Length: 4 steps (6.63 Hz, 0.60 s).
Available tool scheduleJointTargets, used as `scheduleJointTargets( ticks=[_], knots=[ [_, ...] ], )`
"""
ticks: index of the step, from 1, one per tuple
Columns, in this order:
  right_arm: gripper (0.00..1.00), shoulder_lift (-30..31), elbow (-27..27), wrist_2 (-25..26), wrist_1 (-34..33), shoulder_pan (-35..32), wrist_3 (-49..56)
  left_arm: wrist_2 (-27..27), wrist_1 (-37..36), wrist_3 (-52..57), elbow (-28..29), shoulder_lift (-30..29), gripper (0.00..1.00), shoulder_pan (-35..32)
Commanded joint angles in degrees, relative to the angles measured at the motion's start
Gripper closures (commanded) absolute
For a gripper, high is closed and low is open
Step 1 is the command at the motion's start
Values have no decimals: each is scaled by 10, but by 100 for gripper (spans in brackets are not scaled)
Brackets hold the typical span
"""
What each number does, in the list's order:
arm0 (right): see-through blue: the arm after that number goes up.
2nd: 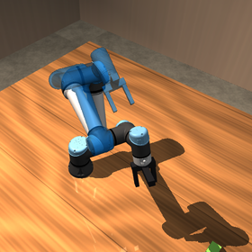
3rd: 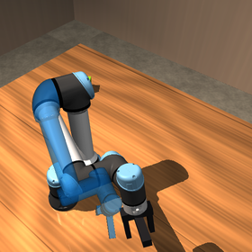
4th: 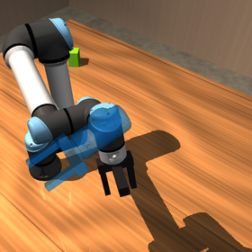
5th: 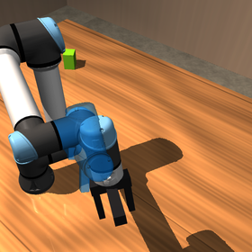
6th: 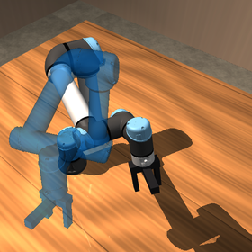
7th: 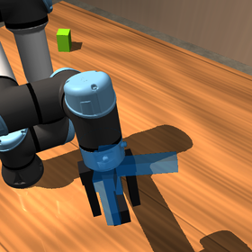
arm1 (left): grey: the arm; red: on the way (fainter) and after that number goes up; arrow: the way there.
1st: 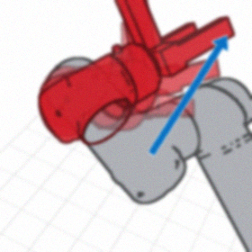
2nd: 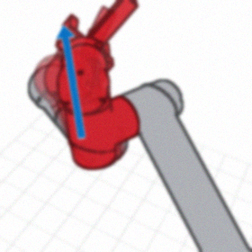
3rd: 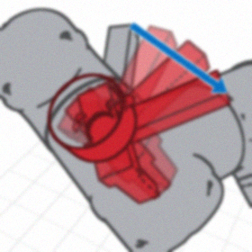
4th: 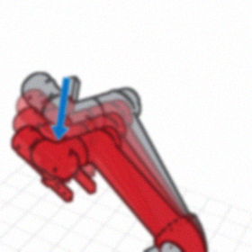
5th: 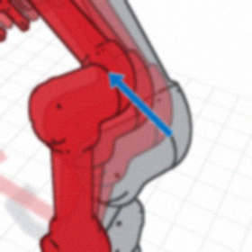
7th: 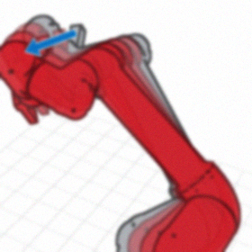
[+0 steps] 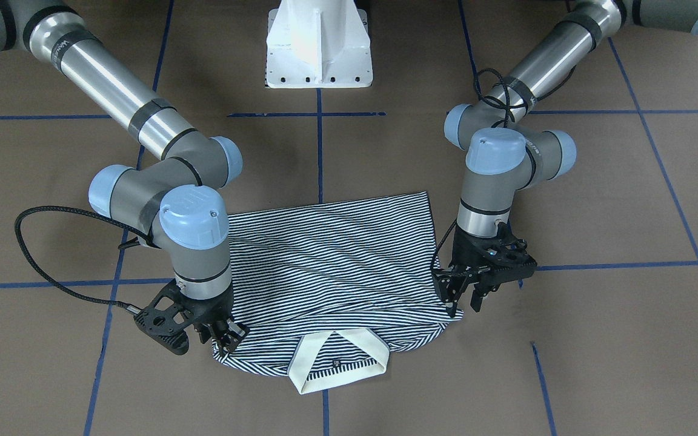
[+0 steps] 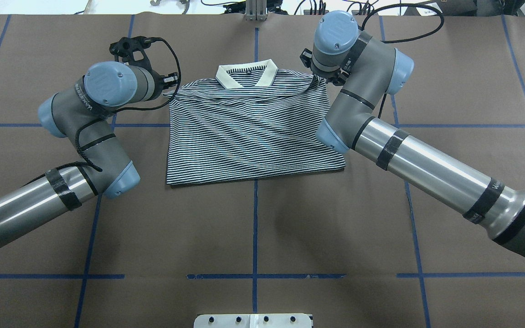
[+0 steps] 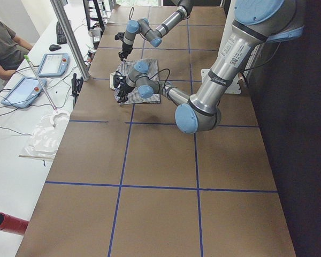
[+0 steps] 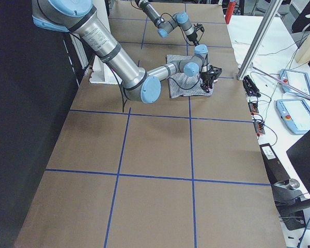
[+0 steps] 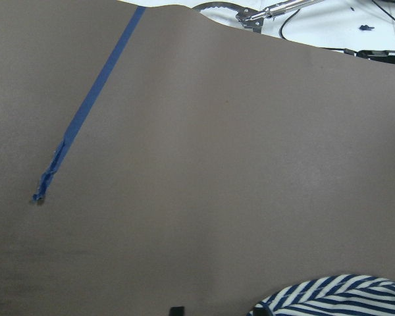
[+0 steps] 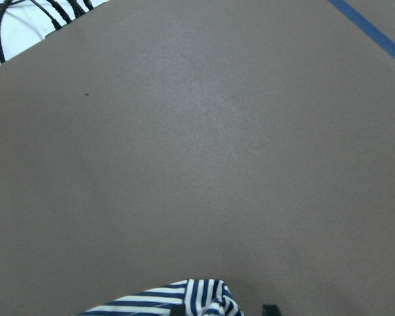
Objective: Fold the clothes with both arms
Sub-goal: 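Release the hem with both grippers and raise them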
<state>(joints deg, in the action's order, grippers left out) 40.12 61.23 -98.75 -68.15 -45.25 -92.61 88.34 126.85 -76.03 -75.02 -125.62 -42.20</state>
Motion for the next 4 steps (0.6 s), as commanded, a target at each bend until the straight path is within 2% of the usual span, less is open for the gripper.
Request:
scheduleJointTargets(
  ticks=[1, 2, 3, 4],
  knots=[
    [24, 50, 84, -54, 0, -11, -5, 2, 10, -5, -46, 11, 42, -1],
    [23, 78, 119, -76, -2, -18, -6, 2, 9, -6, -56, 12, 40, 0],
    [22, 81, 122, -113, -4, -38, -6, 1, 9, -6, -62, 12, 40, 0],
    [22, 85, 119, -116, -3, -48, -5, 1, 10, -6, -67, 13, 40, 0]
  ],
)
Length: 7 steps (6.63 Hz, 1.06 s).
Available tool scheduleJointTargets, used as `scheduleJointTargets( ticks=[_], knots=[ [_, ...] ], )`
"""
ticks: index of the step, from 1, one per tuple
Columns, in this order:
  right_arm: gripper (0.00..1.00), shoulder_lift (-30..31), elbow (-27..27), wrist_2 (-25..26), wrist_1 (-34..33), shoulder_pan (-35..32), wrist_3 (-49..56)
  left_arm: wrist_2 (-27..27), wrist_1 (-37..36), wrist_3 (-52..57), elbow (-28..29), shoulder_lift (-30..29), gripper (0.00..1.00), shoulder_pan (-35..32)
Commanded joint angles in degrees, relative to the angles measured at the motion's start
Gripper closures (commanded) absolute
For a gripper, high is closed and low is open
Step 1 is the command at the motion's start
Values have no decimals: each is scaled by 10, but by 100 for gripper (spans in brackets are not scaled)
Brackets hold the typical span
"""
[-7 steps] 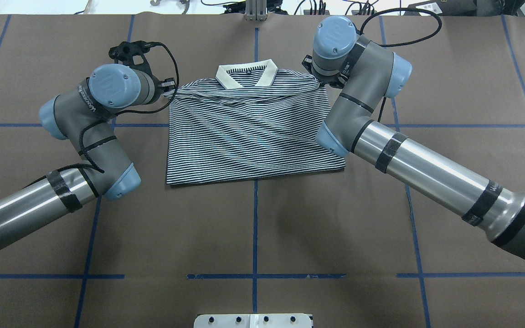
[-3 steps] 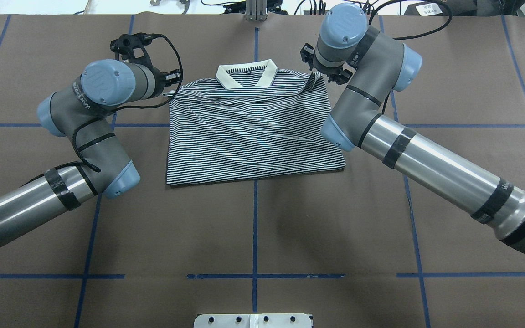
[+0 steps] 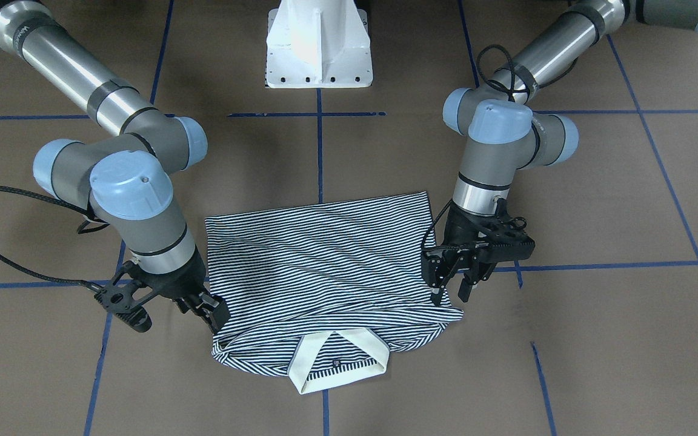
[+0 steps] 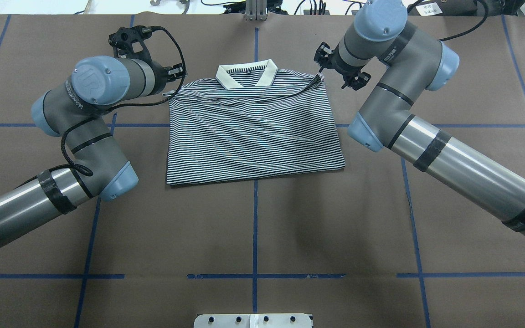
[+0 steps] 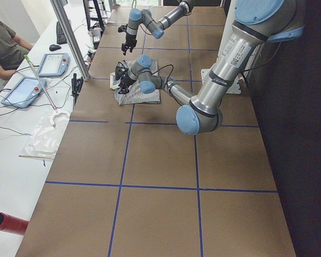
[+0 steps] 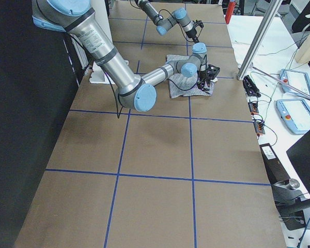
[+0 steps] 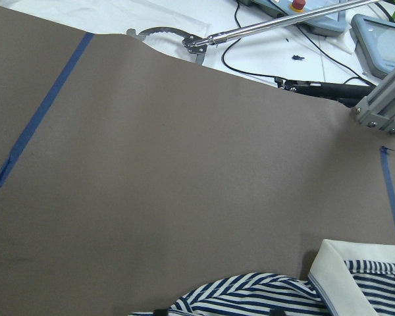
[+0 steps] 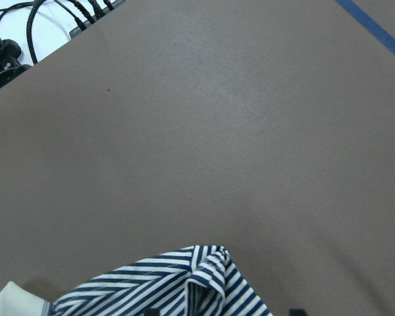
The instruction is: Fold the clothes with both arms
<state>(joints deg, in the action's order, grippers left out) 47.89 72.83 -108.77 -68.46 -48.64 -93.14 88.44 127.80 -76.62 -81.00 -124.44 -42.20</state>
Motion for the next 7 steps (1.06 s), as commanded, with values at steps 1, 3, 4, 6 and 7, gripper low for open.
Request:
scheduleJointTargets(
  ticks=[1, 3, 4, 6, 7],
  knots=[
    [18, 38, 32, -20, 0, -2, -6, 0, 1, 0, -10, 2, 40, 2],
    [17, 173, 203, -19, -3, 80, -81, -1, 2, 1, -12, 5, 40, 4],
    [16, 185, 215, -5, 0, 118, -113, -2, 2, 2, -11, 6, 40, 4],
    [18, 184, 212, 28, -5, 144, -116, -2, 2, 1, -11, 9, 39, 4],
    [22, 184, 207, 29, -5, 144, -116, -3, 2, 1, -11, 11, 39, 4]
  ],
)
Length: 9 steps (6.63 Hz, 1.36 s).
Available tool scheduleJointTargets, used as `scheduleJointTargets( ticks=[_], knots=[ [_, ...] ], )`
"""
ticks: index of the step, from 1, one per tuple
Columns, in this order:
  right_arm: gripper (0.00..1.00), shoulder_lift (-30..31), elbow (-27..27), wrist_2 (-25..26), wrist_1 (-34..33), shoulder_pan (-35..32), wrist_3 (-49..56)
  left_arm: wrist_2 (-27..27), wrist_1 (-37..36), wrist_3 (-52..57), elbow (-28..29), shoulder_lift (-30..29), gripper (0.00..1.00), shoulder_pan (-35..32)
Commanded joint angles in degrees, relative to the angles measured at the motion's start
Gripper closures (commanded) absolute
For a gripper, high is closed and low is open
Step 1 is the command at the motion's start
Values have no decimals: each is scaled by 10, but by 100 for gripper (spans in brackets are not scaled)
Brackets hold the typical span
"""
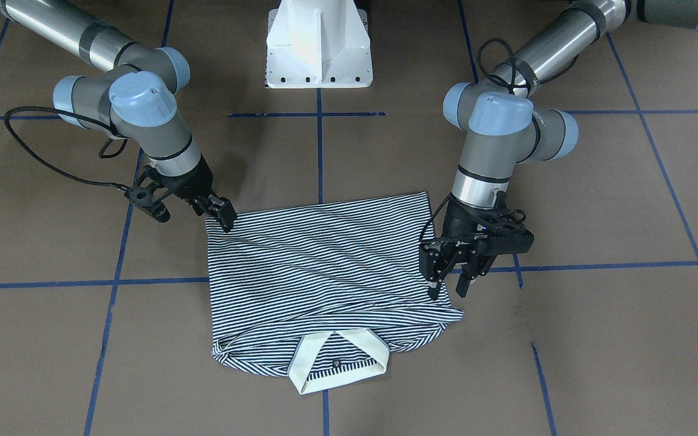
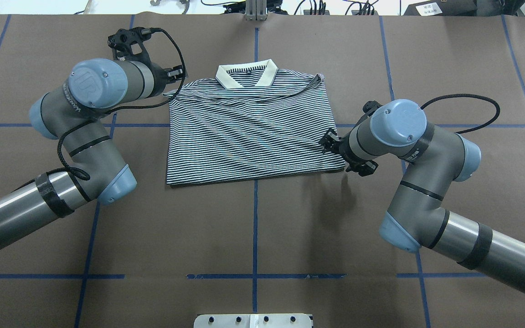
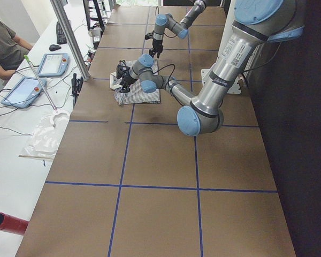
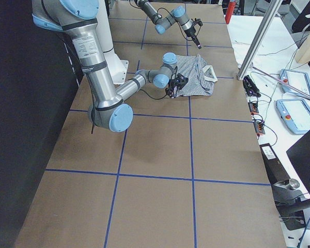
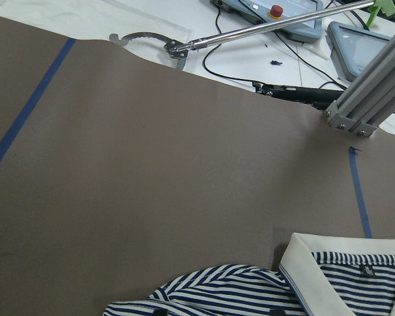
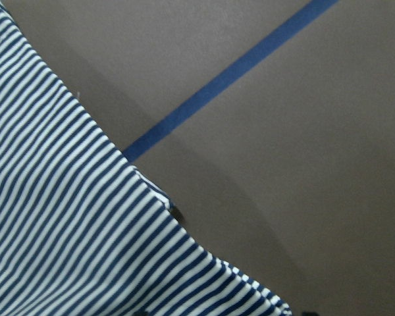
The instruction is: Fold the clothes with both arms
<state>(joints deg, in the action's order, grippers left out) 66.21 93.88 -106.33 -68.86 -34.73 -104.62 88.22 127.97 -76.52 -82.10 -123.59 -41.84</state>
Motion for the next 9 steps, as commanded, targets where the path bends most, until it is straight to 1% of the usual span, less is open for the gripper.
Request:
scheduleJointTargets(
  ticks=[1, 2, 3, 5, 6, 9],
  knots=[
    [29, 2, -5, 6, -1, 4, -1, 0, 0, 0, 0, 3, 39, 1],
    [51, 4, -4, 6, -1, 3, -1, 0, 0, 1, 1, 5, 39, 1],
    [100, 4, -4, 6, -1, -2, -1, 0, 1, 1, 1, 5, 39, 1],
    [100, 8, 2, 5, -2, -9, 0, -1, 2, 0, 1, 5, 39, 2],
    [100, 23, 40, 4, -18, -10, 0, -1, 3, 1, 2, 5, 39, 2],
    [100, 141, 198, 4, -28, 43, -16, 0, 3, -1, 1, 5, 39, 2]
  ],
)
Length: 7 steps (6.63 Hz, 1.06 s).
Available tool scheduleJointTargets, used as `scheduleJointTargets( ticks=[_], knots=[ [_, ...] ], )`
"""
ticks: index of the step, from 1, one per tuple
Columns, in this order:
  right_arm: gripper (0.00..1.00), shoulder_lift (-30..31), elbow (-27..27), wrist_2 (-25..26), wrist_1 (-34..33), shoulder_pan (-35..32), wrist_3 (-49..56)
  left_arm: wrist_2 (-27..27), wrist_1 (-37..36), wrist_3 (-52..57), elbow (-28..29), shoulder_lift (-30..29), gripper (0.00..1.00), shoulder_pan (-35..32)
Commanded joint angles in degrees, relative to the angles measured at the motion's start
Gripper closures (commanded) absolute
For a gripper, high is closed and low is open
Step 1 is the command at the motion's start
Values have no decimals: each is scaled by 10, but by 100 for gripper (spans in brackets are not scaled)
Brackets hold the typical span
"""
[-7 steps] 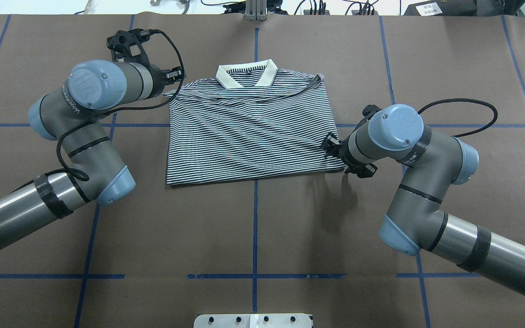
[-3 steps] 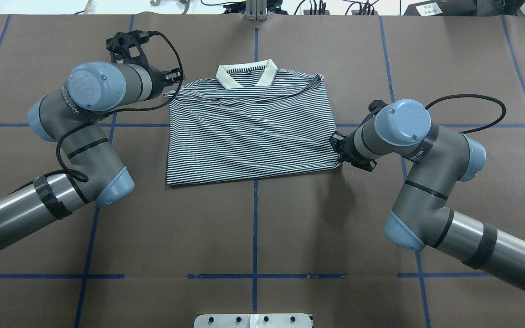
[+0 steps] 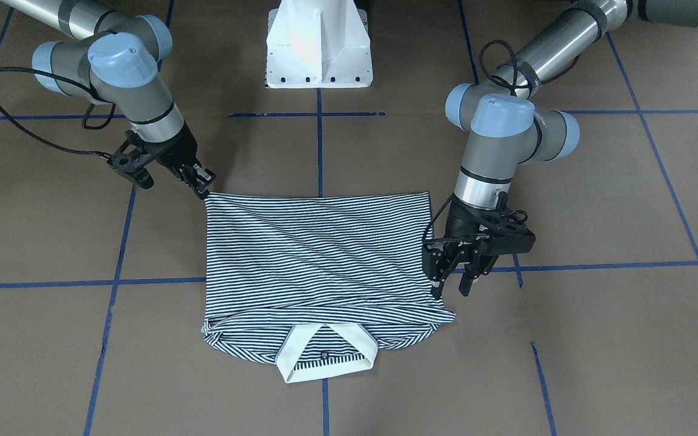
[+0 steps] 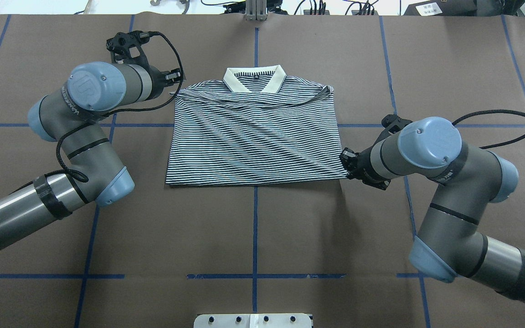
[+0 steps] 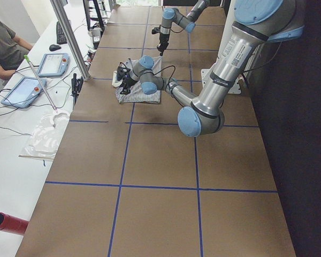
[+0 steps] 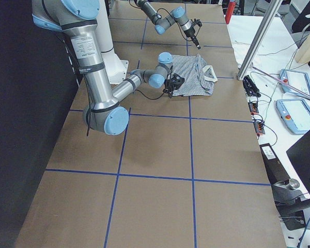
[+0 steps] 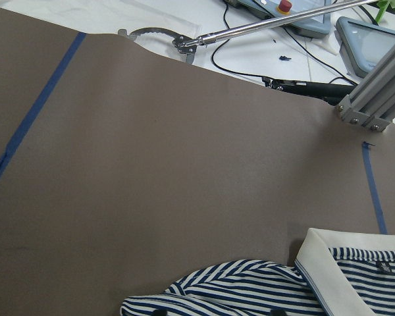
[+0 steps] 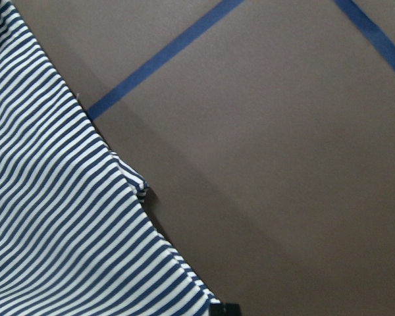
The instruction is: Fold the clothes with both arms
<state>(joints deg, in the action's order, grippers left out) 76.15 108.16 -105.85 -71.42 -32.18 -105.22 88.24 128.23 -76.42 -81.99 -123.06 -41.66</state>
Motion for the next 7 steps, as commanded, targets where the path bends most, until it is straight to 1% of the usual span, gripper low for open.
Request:
scheduleJointTargets(
  ticks=[1, 2, 3, 4, 5, 6, 7],
  knots=[
    [100, 86, 114, -3, -2, 61, -49, 0, 0, -3, -2, -2, 39, 0],
    [100, 141, 185, -4, -2, 123, -85, 2, 0, -2, -16, -2, 39, 4],
    [100, 171, 209, -30, -1, 174, -107, 3, 1, -2, -29, -2, 39, 19],
    [100, 174, 209, -34, -1, 248, -118, 24, 1, -37, -60, 4, 39, 45],
    [36, 176, 208, -35, 0, 273, -118, 82, -6, -104, -106, 18, 39, 62],
    [0, 174, 209, -36, 0, 260, -119, 85, -6, -135, -167, 65, 39, 89],
    [0, 169, 219, -31, 1, 248, -120, 87, -9, -143, -234, 107, 38, 94]
  ],
)
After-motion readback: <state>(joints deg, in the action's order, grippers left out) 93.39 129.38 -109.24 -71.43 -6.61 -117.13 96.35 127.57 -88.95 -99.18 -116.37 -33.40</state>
